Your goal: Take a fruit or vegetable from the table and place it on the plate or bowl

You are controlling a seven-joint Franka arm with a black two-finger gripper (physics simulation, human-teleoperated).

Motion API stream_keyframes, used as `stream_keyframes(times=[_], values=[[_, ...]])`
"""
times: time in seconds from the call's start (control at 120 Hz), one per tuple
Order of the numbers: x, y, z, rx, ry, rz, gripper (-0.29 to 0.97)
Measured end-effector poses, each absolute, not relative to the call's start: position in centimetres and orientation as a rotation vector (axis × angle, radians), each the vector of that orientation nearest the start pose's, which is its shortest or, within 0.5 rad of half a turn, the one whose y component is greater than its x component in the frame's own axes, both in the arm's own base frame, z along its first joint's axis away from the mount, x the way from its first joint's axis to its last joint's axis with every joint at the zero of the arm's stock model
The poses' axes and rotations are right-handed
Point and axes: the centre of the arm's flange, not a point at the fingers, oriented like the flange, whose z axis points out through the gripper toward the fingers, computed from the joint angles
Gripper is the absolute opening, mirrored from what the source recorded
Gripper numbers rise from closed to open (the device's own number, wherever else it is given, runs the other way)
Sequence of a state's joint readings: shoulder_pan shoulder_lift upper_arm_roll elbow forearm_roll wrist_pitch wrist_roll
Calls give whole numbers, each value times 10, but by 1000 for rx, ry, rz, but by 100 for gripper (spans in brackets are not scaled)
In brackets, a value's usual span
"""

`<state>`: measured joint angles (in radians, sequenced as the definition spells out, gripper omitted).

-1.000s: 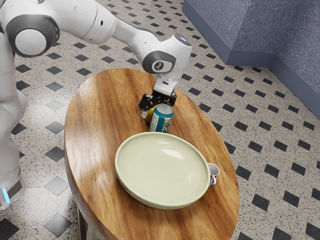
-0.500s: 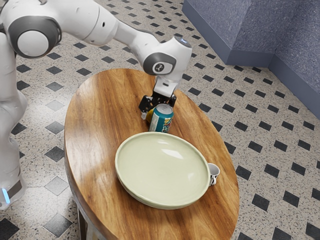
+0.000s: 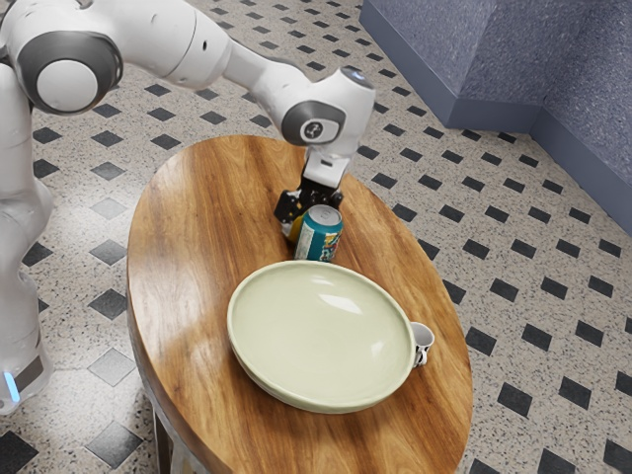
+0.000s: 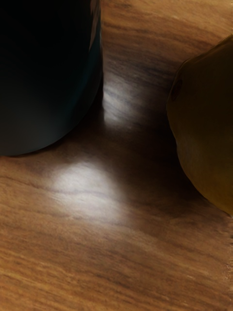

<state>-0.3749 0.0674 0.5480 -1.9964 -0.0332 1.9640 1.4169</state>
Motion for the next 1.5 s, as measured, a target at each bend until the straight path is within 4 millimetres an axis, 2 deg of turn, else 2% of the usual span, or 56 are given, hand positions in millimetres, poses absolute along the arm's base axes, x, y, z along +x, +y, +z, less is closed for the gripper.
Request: stream_keyframes(times=[0.192,0.708,0.933,1.05,1.267,1.358,1.5], values=[[550,95,430,-2618,1819,71,-7],[559,96,465,-2607,1786,10,-6],[559,109,484,-2635,1745,-15,-7],[558,116,502,-2637,1725,-45,-6],[545,120,554,-2623,1712,-155,-6],[538,107,573,-2602,1741,-190,-7],[538,52,592,-2516,1860,-214,-7]])
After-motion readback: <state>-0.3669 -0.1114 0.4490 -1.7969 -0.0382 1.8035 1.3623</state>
